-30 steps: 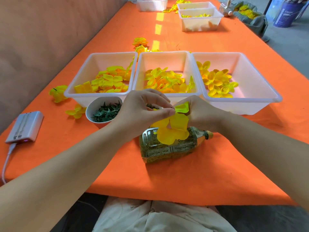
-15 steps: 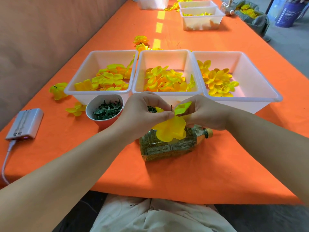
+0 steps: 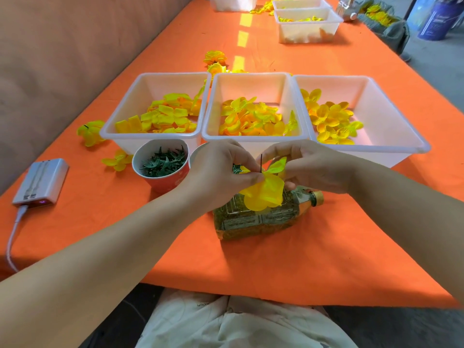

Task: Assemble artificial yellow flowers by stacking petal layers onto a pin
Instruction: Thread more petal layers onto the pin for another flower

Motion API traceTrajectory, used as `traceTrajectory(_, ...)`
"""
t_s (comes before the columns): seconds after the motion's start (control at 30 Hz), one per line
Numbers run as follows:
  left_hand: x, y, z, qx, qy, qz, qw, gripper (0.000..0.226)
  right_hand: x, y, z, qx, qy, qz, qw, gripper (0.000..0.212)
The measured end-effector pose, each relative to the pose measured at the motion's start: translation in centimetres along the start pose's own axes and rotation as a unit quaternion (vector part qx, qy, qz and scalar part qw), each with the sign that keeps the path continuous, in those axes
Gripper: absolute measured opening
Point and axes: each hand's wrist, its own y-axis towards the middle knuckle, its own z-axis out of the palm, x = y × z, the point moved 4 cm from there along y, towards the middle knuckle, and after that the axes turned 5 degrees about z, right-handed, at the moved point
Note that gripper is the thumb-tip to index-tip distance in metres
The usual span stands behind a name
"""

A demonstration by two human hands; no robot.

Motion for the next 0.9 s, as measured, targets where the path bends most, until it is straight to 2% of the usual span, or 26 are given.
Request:
traceTrajectory(0.1,-0.2,0.0,0.1,0.000,0.005,0.006,1.000,0.006,0.5,-0.2,0.0,-0.002,0.025,0.017,1.000,0.027)
traceTrajectory(0.2,-0.1,0.3,0.0,0.022,0.021,0.004,1.000,0.007,1.1,-0.4,0.1,-0.054,-0.051,-0.020,0.997,0.014)
traceTrajectory(0.33,0.3,0.4,0.0,0.040,0.031,0.001,0.999,0.008,1.3,-0.6,0.4,-0.073,-0.063,0.000,0.995,0.011)
traceTrajectory(0.47,1.3,0.3,-0.1,0.049,-0.082,-0.059,0.994,0.009,2.0,-0.8,0.3,-0.083,-0.085,0.004,0.993,0.011)
traceTrajectory(0.6,2.2,-0.1,0.1,0.093,-0.234,-0.157,0.955,0.013,1.9,-0.7,0.7,-0.098,-0.121,0.001,0.988,0.014)
traceTrajectory(0.77,2.5,-0.2,0.6,0.113,-0.287,-0.211,0.928,0.017,1.9,-0.9,0.9,-0.121,-0.128,0.007,0.984,0.013)
traceTrajectory(0.9,2.7,0.1,0.8,0.111,-0.288,-0.221,0.925,0.024,2.2,-1.0,1.2,-0.146,-0.141,-0.005,0.979,0.012)
